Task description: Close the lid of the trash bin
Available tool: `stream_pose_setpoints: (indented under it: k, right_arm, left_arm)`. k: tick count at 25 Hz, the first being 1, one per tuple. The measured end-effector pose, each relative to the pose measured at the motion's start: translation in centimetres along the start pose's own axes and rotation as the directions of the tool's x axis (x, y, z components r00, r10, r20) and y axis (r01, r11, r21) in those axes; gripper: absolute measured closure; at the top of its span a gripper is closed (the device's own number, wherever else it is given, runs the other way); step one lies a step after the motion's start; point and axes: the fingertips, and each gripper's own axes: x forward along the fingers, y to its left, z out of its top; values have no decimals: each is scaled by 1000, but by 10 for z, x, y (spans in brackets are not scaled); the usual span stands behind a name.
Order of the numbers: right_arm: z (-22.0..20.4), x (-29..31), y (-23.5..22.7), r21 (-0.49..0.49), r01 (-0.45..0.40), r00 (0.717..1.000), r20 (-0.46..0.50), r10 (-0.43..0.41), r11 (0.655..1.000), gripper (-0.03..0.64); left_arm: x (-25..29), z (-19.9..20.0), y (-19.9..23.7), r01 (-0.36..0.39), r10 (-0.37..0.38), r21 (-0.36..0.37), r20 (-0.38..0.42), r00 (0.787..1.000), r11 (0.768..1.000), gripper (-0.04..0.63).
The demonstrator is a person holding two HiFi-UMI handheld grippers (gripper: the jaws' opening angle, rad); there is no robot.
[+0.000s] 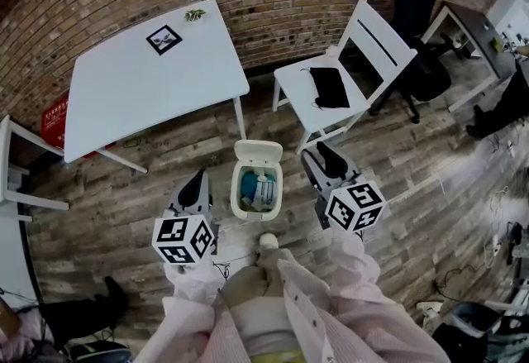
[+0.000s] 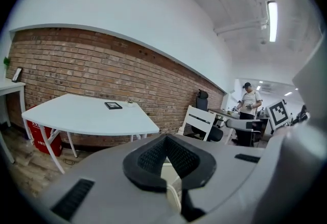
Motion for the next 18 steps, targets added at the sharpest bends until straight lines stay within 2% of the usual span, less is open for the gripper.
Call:
stream_pose_setpoints:
  k: [6,11,18]
  right_arm:
    - [-24,46,0,-60,-89,992,-93,84,994,456]
    - [-54,88,-5,-90,-127,980,-164,111,988,456]
    - [-117,140,-20,-170,-178,940,-319,117,969,456]
  left_arm:
    - [21,-16,20,-34,33,-25,-51,998,999,603]
    - [42,-43,45,-42,36,-42,-124,992,998,603]
    - [79,-95,71,-27,9,-70,-240,971,997,603]
